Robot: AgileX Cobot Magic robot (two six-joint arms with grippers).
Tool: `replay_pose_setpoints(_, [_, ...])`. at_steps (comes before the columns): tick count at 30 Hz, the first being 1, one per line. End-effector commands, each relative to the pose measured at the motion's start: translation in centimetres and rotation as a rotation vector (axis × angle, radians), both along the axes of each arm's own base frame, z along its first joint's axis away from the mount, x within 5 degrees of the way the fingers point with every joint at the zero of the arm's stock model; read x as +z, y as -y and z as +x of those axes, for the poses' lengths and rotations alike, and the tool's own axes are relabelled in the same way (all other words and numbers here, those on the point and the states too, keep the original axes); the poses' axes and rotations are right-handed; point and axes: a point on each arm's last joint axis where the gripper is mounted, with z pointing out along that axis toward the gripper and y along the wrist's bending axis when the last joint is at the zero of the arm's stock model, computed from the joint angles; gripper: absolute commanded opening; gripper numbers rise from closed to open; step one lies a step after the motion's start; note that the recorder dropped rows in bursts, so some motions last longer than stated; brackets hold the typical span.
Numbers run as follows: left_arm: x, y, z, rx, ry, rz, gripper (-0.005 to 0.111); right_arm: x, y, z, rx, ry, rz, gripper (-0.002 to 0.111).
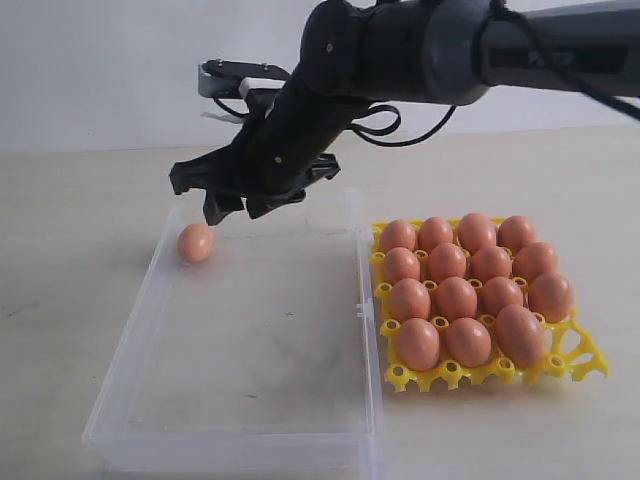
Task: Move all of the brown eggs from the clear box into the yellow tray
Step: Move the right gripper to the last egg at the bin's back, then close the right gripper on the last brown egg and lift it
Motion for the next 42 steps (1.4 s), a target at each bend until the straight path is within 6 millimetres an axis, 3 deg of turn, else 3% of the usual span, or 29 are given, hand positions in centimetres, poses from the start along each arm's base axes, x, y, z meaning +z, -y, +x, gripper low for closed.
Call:
replay_pose_setpoints(1, [0.3, 0.0, 0.0, -0.002, 0.017, -0.003, 0.0, -1.3, -1.6, 1.6, -0.083, -0.044, 0.062, 0.056])
replay_pose_setpoints(6, [0.3, 0.0, 0.0, -0.002, 0.017, -0.003, 0.0, -2.7, -3.2, 3.2, -0.162, -0.064, 0.188, 0.056])
replay_pose_setpoints(15, [0.3, 0.0, 0.0, -0.002, 0.017, -0.003, 0.0, -5.7, -3.1, 4.4, -0.253, -0.089, 0.216, 0.056])
replay_pose_setpoints(29, [0.3, 0.0, 0.0, -0.002, 0.017, -0.003, 0.0, -7.3, -4.1, 6.3, -0.268, -0.087, 0.254, 0.056])
replay_pose_setpoints(36, [0.3, 0.0, 0.0, -0.002, 0.017, -0.003, 0.0, -7.6, -4.0, 6.5, -0.27, -0.079, 0.247, 0.056])
replay_pose_setpoints(42, [0.3, 0.0, 0.0, -0.002, 0.017, -0.003, 0.0, -9.3, -3.9, 6.4, -0.271, -0.111, 0.221, 0.056])
